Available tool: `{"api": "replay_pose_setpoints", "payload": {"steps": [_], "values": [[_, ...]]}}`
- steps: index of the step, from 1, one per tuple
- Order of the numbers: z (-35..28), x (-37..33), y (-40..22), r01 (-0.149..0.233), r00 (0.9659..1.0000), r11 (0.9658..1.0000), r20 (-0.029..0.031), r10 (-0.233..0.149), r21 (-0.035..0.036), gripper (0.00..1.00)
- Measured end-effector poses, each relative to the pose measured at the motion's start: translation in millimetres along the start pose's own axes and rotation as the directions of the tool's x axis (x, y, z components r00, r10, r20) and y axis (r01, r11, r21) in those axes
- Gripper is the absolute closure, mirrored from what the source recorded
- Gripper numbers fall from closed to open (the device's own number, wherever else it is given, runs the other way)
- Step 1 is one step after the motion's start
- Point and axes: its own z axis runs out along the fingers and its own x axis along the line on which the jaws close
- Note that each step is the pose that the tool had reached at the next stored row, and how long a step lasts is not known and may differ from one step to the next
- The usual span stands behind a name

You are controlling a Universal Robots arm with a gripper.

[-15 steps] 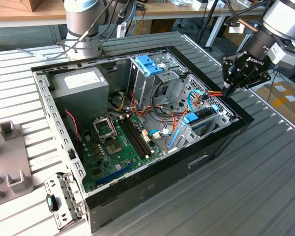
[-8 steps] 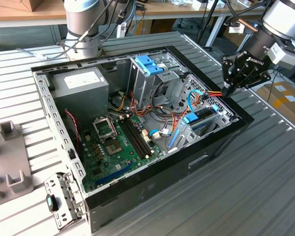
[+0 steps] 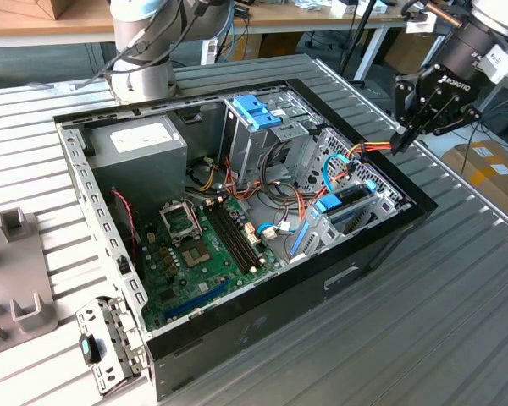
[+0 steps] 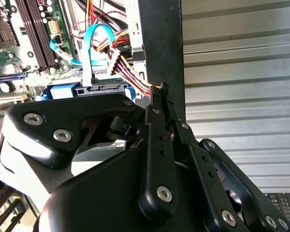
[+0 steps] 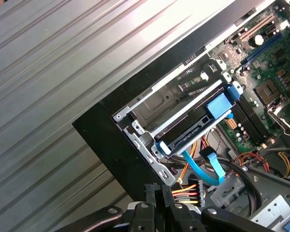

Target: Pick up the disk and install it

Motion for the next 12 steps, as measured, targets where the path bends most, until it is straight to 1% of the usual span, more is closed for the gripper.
{"api": "replay_pose_setpoints", "payload": {"steps": [4, 12], "values": [[1.1, -5.4, 4.4, -0.006, 1.0, 1.0, 0.0002, 0.006, 0.0009, 0.83], [4.7, -10.2, 8.5, -0.02, 0.9998, 0.9998, 0.0005, 0.02, 0.0023, 0.83]]}}
